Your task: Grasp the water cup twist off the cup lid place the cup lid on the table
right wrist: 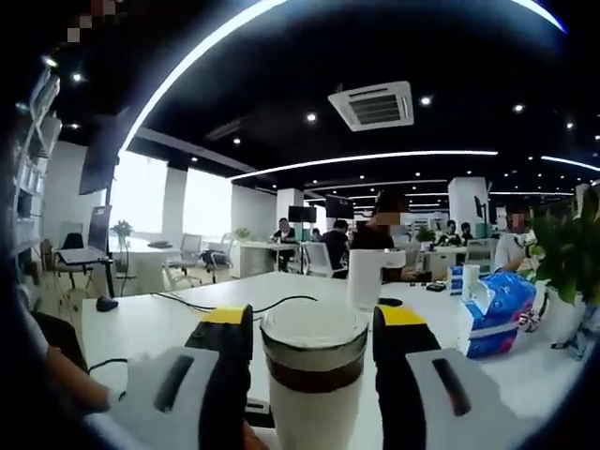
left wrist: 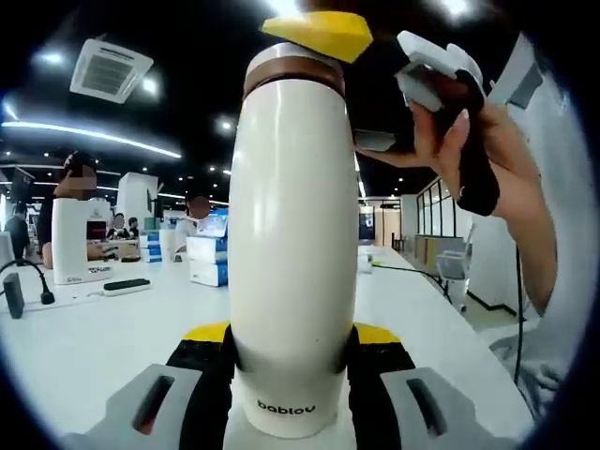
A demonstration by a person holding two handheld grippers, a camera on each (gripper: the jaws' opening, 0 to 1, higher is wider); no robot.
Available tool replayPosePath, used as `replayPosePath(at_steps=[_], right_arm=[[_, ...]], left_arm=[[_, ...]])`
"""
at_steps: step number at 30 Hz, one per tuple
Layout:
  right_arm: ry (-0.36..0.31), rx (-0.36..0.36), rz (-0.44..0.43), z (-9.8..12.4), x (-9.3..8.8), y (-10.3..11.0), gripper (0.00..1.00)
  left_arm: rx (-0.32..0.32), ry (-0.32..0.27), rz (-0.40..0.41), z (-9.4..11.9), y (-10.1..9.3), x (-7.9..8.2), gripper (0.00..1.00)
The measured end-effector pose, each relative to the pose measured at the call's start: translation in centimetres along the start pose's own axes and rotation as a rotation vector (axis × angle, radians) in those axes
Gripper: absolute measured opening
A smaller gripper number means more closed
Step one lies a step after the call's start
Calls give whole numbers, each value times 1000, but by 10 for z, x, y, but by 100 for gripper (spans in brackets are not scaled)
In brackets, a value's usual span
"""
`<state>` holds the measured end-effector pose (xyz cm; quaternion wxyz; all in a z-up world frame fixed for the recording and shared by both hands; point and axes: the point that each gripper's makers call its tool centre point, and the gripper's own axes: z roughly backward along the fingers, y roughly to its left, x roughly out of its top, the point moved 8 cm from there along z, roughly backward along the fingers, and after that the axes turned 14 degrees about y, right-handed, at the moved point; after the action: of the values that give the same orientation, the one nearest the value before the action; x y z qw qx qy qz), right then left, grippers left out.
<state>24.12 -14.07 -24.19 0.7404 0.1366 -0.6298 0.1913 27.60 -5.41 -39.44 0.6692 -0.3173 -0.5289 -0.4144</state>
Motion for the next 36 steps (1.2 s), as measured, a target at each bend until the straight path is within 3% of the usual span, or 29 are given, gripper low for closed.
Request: replayPosePath(at_steps=[14, 36], right_arm=[[18, 35, -4, -1, 0, -4, 47], [87, 347, 72, -9, 3, -19, 46]], left_arm=[[-1, 0, -1, 0, -1, 0, 48], [-3, -1, 2, 0, 3, 0, 48]])
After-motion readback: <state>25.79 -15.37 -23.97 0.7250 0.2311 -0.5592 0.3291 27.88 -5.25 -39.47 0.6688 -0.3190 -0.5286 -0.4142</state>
